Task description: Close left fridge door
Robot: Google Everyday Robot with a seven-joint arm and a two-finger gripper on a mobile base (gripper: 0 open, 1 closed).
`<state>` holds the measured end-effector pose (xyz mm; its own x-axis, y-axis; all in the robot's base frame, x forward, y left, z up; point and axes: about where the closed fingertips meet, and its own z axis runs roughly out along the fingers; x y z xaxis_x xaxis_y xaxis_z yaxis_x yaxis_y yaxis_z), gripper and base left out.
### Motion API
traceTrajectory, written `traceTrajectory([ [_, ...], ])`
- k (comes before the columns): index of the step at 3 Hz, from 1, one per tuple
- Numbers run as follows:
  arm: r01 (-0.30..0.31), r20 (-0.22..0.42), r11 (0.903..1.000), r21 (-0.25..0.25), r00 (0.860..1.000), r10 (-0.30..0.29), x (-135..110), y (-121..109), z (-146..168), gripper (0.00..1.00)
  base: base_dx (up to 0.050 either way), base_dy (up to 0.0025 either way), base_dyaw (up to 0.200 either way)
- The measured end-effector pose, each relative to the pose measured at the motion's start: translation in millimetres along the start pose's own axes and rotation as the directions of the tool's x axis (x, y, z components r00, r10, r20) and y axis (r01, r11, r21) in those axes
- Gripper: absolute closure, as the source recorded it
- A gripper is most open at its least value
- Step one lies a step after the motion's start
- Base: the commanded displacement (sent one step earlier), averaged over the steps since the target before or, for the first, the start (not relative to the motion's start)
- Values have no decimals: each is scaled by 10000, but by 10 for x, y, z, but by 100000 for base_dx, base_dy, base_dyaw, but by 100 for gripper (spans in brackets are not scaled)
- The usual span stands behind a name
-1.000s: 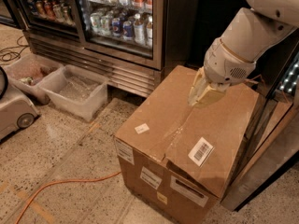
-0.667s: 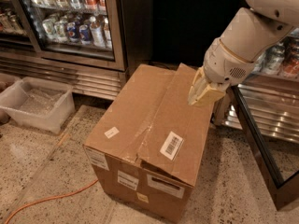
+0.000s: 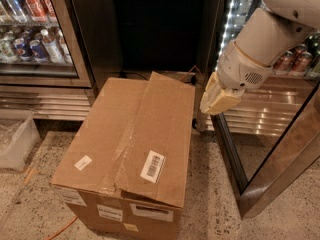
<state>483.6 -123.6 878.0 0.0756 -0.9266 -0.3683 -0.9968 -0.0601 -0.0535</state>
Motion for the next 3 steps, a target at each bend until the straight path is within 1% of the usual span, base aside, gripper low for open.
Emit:
traceTrajectory([
  [1,0,0,10000,0,10000,0,0,0,0,100,2,-2,-19573],
  [2,0,0,10000,0,10000,0,0,0,0,100,4339,217,10000],
  [3,0,0,10000,0,10000,0,0,0,0,100,-2,5,-19848],
])
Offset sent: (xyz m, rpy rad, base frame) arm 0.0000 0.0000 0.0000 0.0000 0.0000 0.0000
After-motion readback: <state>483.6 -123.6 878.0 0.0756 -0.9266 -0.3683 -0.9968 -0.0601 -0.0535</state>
